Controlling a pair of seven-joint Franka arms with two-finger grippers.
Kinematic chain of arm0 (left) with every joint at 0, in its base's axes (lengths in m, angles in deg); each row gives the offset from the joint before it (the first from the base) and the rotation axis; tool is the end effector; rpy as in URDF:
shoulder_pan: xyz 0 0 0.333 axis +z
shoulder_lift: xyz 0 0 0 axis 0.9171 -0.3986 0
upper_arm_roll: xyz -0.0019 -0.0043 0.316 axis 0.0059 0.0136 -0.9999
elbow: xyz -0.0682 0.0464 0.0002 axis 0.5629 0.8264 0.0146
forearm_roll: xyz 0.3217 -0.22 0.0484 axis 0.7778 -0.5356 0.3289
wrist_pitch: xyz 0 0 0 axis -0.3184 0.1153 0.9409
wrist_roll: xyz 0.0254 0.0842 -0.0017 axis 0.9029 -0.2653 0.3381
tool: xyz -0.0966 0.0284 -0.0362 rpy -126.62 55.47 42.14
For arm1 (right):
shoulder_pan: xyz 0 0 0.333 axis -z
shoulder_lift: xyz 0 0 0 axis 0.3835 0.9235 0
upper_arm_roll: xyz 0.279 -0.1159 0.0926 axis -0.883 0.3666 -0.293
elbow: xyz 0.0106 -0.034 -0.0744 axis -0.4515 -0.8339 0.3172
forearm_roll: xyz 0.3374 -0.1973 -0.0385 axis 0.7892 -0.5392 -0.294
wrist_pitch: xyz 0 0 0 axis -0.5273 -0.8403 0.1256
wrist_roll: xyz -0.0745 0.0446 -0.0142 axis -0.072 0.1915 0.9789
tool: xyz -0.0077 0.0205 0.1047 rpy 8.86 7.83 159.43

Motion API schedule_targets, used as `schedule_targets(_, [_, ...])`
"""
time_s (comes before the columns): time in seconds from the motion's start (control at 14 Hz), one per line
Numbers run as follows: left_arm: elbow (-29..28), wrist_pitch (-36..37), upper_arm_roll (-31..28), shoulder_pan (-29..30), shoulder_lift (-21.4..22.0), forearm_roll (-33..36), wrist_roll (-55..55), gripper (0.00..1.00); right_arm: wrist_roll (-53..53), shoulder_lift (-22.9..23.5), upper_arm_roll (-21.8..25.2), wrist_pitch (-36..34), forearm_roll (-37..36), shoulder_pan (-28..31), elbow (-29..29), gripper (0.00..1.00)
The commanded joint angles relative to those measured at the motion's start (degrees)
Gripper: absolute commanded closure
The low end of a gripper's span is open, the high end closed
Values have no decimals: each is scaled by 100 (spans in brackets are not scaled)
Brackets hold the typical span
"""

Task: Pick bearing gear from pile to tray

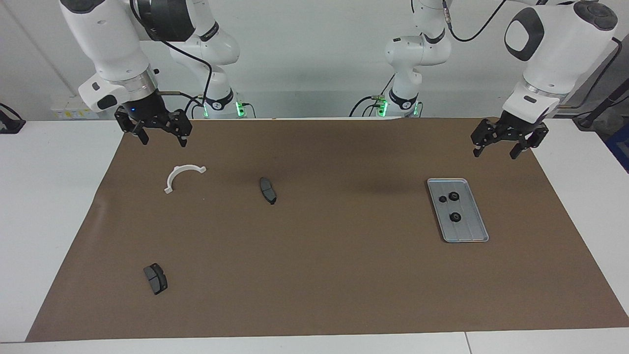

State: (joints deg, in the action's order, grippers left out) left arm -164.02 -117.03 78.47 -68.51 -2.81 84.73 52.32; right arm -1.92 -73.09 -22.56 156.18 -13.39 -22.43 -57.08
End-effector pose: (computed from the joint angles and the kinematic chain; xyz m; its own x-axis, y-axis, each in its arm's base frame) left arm 0.5792 -0.0145 0.5927 0.9854 -0.1496 0.0814 -0.1509 -0.9885 0.0105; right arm 0.5565 0.0270 0.6042 0.9958 -0.0920 0.0000 -0.0920 -0.9954 0.0276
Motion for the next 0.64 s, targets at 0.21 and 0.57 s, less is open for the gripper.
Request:
schedule_targets(0.21, [-110, 206, -20, 7, 91, 63, 55, 0, 3, -48, -60, 3, 68, 32, -20, 0])
schedule_targets(0.57, [-128, 347, -21, -28, 91, 81, 55, 0, 3, -48, -60, 3, 68, 32, -29, 0])
